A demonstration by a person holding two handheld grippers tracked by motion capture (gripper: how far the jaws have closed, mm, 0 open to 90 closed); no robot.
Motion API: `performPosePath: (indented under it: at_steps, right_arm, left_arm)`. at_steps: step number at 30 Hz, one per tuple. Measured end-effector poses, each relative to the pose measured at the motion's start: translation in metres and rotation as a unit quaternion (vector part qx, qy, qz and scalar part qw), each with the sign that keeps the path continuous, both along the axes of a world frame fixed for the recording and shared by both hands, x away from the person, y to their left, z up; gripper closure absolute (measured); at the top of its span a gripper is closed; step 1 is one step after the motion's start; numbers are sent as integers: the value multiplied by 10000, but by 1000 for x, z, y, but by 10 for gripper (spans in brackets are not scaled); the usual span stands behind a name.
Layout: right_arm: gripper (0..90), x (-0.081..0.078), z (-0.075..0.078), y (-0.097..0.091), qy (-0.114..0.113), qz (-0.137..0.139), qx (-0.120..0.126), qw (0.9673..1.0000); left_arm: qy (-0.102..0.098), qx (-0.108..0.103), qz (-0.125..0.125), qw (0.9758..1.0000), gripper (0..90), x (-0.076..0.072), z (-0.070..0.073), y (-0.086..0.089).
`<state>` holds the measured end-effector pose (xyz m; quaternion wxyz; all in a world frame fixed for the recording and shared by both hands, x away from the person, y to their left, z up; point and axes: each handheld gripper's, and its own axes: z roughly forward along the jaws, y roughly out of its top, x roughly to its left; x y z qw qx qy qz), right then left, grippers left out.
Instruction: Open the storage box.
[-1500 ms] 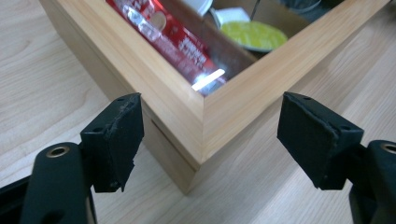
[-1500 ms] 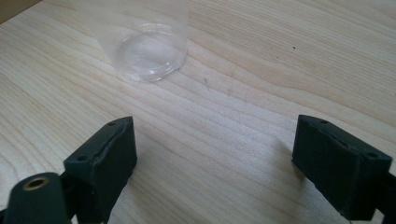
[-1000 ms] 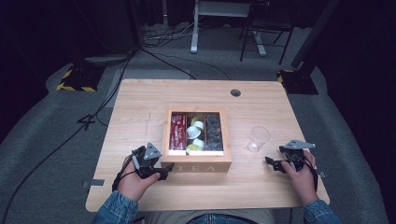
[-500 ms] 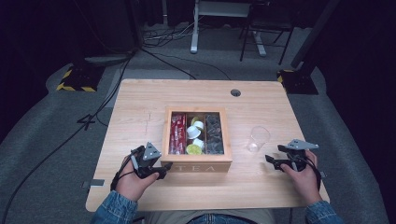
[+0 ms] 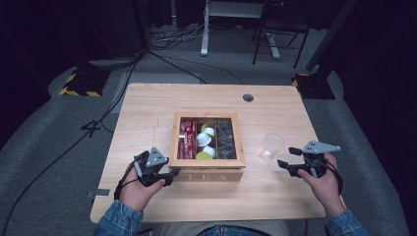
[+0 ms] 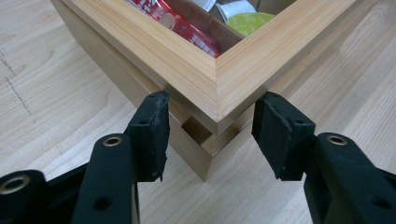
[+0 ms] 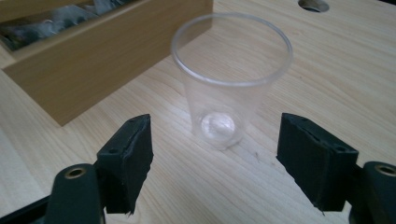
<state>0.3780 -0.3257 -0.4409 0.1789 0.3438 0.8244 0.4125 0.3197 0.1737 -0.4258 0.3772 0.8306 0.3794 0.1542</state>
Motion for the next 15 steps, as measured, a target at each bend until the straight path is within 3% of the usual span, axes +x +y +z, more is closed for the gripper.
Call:
performPosePath:
  at_steps: [10, 15]
  right_arm:
    - [256, -4, 27, 33, -119, 547, 69, 9984]
    - [211, -7, 39, 63, -130, 1004, -108, 9948]
  left_arm:
    - [-93, -32, 18, 9999, 470, 2, 5, 0]
    - [-158, -174, 17, 9997, 479, 4, 10, 3]
